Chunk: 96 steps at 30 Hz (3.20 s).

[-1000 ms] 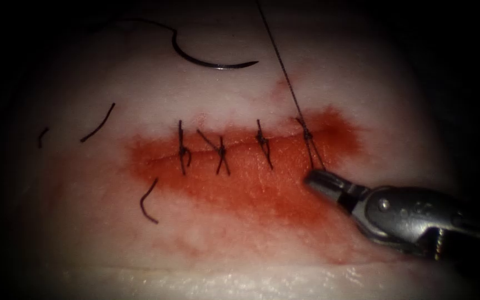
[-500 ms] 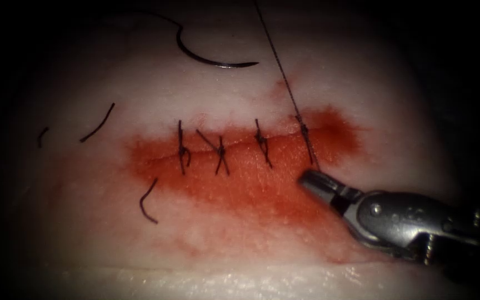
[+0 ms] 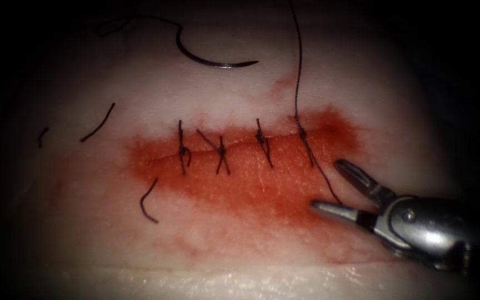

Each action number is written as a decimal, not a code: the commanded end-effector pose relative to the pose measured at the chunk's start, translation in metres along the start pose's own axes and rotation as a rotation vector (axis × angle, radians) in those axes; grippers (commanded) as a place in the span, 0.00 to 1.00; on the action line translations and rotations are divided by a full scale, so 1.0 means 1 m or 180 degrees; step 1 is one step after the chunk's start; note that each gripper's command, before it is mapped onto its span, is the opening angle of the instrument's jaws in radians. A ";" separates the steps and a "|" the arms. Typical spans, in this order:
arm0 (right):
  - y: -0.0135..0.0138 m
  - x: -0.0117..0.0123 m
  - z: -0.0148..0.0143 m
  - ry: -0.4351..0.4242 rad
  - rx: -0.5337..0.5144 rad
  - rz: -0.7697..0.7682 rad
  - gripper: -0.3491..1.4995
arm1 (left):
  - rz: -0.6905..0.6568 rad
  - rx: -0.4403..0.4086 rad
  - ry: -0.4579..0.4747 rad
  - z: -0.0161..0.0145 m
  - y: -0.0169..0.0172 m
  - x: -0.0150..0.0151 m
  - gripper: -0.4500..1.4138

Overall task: Wound Closure
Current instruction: Tension long thread with left jaws, then snip suture with blades in right end-effector, then set down suture from left hand

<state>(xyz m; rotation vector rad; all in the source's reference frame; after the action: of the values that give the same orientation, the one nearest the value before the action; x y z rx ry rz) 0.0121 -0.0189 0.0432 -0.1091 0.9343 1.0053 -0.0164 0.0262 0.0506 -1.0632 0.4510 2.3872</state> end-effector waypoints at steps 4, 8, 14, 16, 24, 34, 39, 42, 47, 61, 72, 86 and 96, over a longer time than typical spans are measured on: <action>-0.0001 0.0017 0.0000 -0.0047 -0.0131 0.0063 0.64 | -0.0011 -0.0090 0.0034 -0.0038 0.0023 0.0017 0.00; 0.0007 0.0031 0.0008 -0.0105 -0.0175 0.0103 0.65 | -0.0018 -0.0099 0.0075 -0.0078 0.0044 0.0034 0.00; 0.0019 0.0046 0.0027 -0.0154 -0.0269 0.0147 0.77 | 0.0002 -0.0150 0.0184 -0.0133 0.0079 0.0061 0.00; 0.0020 0.0046 0.0031 -0.0161 -0.0278 0.0148 0.78 | 0.0001 -0.0152 0.0200 -0.0139 0.0083 0.0066 0.00; 0.0010 0.0033 0.0073 -0.0125 -0.0451 -0.0004 0.86 | 0.0001 -0.0147 0.0229 -0.0173 0.0108 0.0094 0.00; -0.0005 0.0035 0.0102 -0.0092 -0.0404 -0.0268 0.81 | 0.0007 -0.0151 0.0249 -0.0185 0.0120 0.0106 0.00; -0.0007 0.0041 0.0111 -0.0101 -0.0406 -0.0341 0.71 | 0.0029 -0.0148 0.0250 -0.0191 0.0126 0.0112 0.00; -0.0010 0.0042 0.0116 -0.0081 -0.0426 -0.0355 0.68 | 0.0032 -0.0137 0.0249 -0.0191 0.0130 0.0114 0.00; -0.0017 0.0041 0.0124 -0.0066 -0.0431 -0.0409 0.64 | 0.0052 -0.0144 0.0287 -0.0192 0.0136 0.0120 0.00; -0.0012 0.0037 0.0138 -0.0005 -0.0485 -0.0560 0.52 | 0.0096 -0.0144 0.0301 -0.0202 0.0146 0.0130 0.00; -0.0006 0.0027 0.0144 0.0020 -0.0494 -0.0598 0.28 | 0.0124 -0.0136 0.0304 -0.0206 0.0152 0.0134 0.00; 0.0006 0.0032 0.0133 -0.0018 -0.0377 -0.0573 0.60 | 0.0173 -0.0140 0.0325 -0.0214 0.0158 0.0129 0.00; 0.0107 0.0011 0.0019 -0.0017 -0.0324 -0.1060 0.92 | 0.0315 -0.0434 0.0374 -0.0224 0.0244 0.0080 0.00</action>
<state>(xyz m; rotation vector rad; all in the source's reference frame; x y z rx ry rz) 0.0061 -0.0107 0.0464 -0.3307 0.8295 0.7396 -0.0206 -0.0023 0.0320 -1.2703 0.3981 2.4763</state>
